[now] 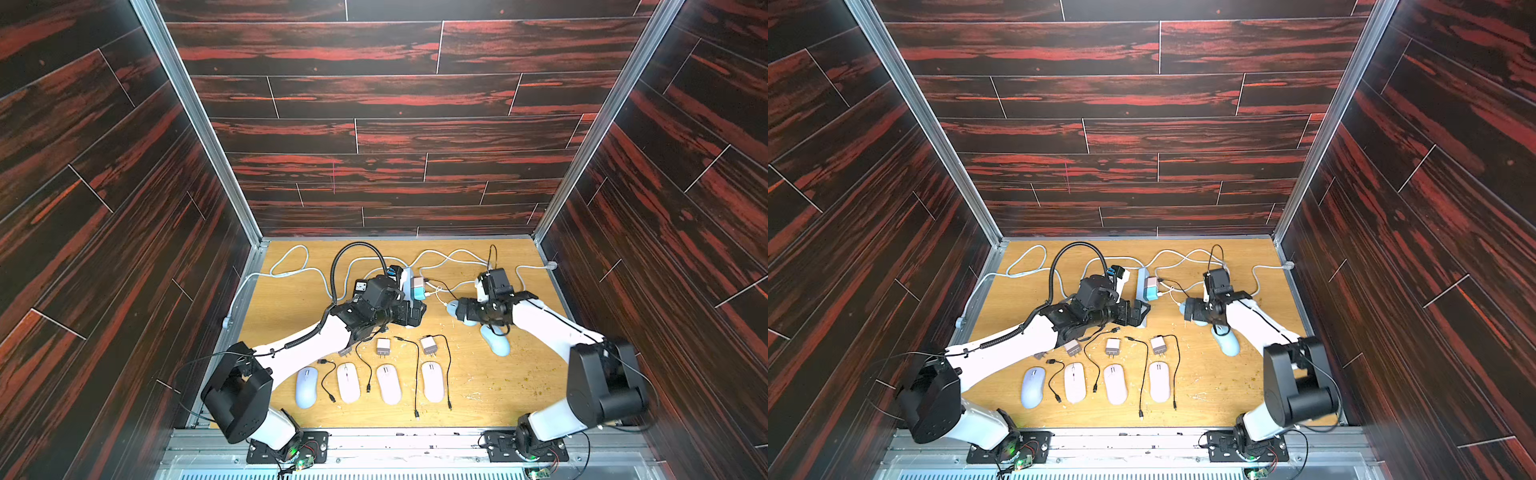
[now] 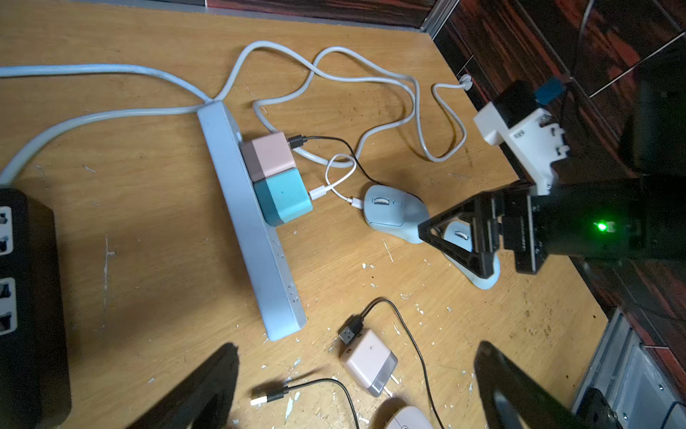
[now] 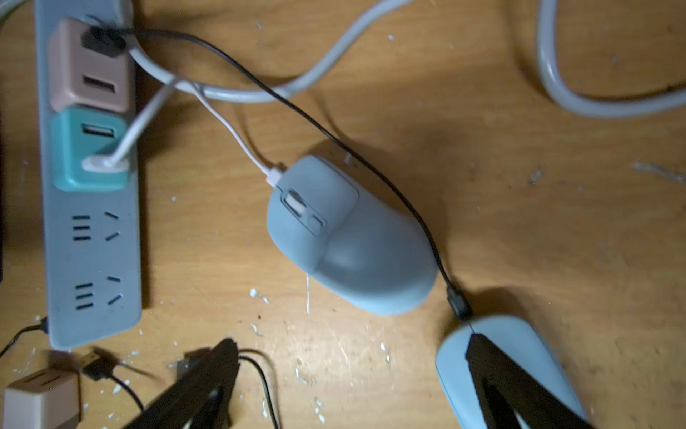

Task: Unplug the wireless mouse
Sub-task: Pick up the mouse from the center of the board.

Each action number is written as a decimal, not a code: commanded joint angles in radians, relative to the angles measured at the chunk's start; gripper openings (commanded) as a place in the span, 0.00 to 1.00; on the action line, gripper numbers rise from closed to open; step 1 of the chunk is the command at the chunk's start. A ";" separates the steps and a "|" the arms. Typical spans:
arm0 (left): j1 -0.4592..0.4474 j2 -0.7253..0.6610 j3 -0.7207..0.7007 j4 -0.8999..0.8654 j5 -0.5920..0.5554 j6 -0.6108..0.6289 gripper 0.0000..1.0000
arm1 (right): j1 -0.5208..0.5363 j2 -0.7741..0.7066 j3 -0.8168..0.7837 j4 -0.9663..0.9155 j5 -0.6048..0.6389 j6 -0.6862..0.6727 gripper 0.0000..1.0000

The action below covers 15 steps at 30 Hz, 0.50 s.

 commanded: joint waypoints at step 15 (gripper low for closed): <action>0.093 -0.054 -0.050 -0.010 0.035 -0.059 1.00 | -0.020 0.247 0.165 0.005 -0.141 -0.186 0.97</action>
